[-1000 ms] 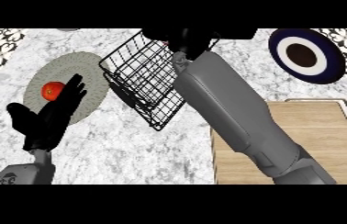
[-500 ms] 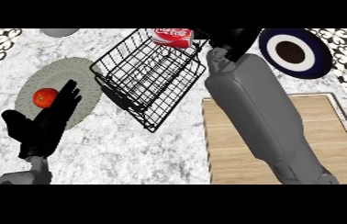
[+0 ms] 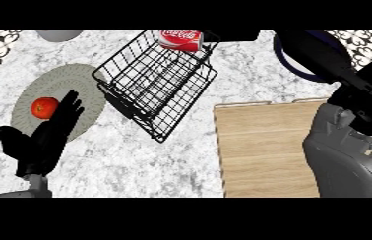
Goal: Pick the can from the tray and place it in the tiered basket
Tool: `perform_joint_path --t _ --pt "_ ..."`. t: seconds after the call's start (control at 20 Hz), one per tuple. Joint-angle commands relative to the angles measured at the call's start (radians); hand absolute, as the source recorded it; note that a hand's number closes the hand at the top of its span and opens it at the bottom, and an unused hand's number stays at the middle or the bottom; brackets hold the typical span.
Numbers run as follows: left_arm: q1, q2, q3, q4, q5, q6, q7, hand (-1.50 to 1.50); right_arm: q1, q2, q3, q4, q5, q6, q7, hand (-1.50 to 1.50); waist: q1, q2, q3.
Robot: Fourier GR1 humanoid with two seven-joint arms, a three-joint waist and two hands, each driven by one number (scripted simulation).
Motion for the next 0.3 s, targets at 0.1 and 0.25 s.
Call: perform_joint_path --t 0.1,0.25 --pt "-0.038 -0.008 -0.008 -0.01 -0.026 0.025 0.034 0.0 0.228 -0.126 -0.072 -0.384 -0.097 0.215 0.074 -1.5 0.006 0.005 0.0" --pt "0.01 -0.009 -0.013 -0.035 -0.012 -0.014 0.005 0.0 0.325 -0.205 -0.14 -0.49 -0.217 0.242 0.049 -1.5 0.022 0.008 0.0"
